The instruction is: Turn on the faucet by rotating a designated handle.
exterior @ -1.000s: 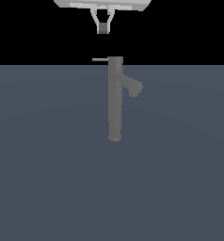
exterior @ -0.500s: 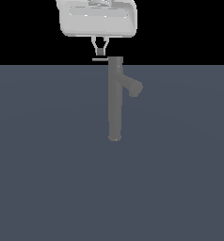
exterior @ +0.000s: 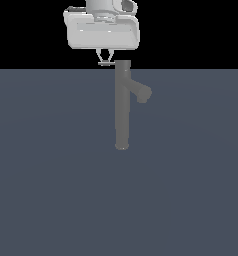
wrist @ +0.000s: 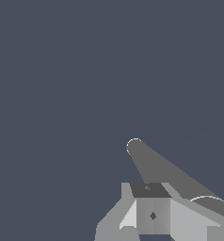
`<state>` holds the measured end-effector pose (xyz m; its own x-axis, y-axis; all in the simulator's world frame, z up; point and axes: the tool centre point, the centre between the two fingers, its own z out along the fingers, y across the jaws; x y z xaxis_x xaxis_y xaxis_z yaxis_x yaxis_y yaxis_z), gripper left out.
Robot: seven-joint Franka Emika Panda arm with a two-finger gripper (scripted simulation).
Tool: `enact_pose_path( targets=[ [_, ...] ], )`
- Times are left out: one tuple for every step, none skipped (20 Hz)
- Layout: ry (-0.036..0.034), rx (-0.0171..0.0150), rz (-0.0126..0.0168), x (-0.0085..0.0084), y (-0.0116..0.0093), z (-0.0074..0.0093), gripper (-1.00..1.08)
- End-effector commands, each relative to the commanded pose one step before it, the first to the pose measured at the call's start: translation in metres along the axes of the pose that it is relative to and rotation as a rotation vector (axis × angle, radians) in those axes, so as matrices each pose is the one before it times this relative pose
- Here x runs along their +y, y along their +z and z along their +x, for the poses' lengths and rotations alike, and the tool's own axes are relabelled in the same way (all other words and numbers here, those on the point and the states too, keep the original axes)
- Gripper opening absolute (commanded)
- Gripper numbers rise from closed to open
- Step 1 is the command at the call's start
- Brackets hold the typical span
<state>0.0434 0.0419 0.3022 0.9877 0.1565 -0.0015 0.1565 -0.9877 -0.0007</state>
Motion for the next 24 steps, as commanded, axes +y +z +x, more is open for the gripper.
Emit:
enact_pose_path(
  targets=[
    [-0.00195,0.00131,-0.00041,-0.00009,0.00162,0.00478,-1.00],
    [-0.00066,0.00014,-0.00013,-0.00022,0.00026,0.00086,-1.00],
    [0.00000,0.00000,0.00000,0.00013,0.00019,0.00050,-1.00],
    [0.00000,0.00000,0.00000,0.00004,0.00006,0.00016,-1.00],
    [0.00000,0.00000,0.00000,0.00000,0.00000,0.00000,-1.00],
    [0.00000,0.00000,0.00000,0.00000,0.00000,0.00000,-1.00],
    [0.00000,0.00000,0.00000,0.00000,0.00000,0.00000,-1.00],
    [0.00000,0.00000,0.00000,-0.00008,-0.00012,-0.00036,-1.00],
    [0.00000,0.00000,0.00000,-0.00079,-0.00001,-0.00281,-1.00],
    [0.00000,0.00000,0.00000,-0.00079,-0.00001,-0.00282,-1.00],
    [0.00000,0.00000,0.00000,-0.00080,-0.00001,-0.00284,-1.00],
    [0.00000,0.00000,0.00000,-0.00080,-0.00001,-0.00286,-1.00],
    [0.00000,0.00000,0.00000,-0.00081,-0.00001,-0.00288,-1.00],
    [0.00000,0.00000,0.00000,-0.00081,-0.00001,-0.00290,-1.00],
    [0.00000,0.00000,0.00000,-0.00082,-0.00001,-0.00292,-1.00],
    [0.00000,0.00000,0.00000,-0.00083,-0.00002,-0.00293,-1.00],
    [0.00000,0.00000,0.00000,-0.00083,-0.00002,-0.00295,-1.00],
    [0.00000,0.00000,0.00000,-0.00084,-0.00002,-0.00297,-1.00],
    [0.00000,0.00000,0.00000,-0.00084,-0.00002,-0.00299,-1.00],
    [0.00000,0.00000,0.00000,-0.00085,-0.00002,-0.00300,-1.00],
    [0.00000,0.00000,0.00000,-0.00085,-0.00003,-0.00302,-1.00],
    [0.00000,0.00000,0.00000,-0.00086,-0.00003,-0.00304,-1.00],
    [0.00000,0.00000,0.00000,-0.00087,-0.00004,-0.00305,-1.00],
    [0.00000,0.00000,0.00000,0.00000,0.00000,0.00000,-1.00]
  ],
)
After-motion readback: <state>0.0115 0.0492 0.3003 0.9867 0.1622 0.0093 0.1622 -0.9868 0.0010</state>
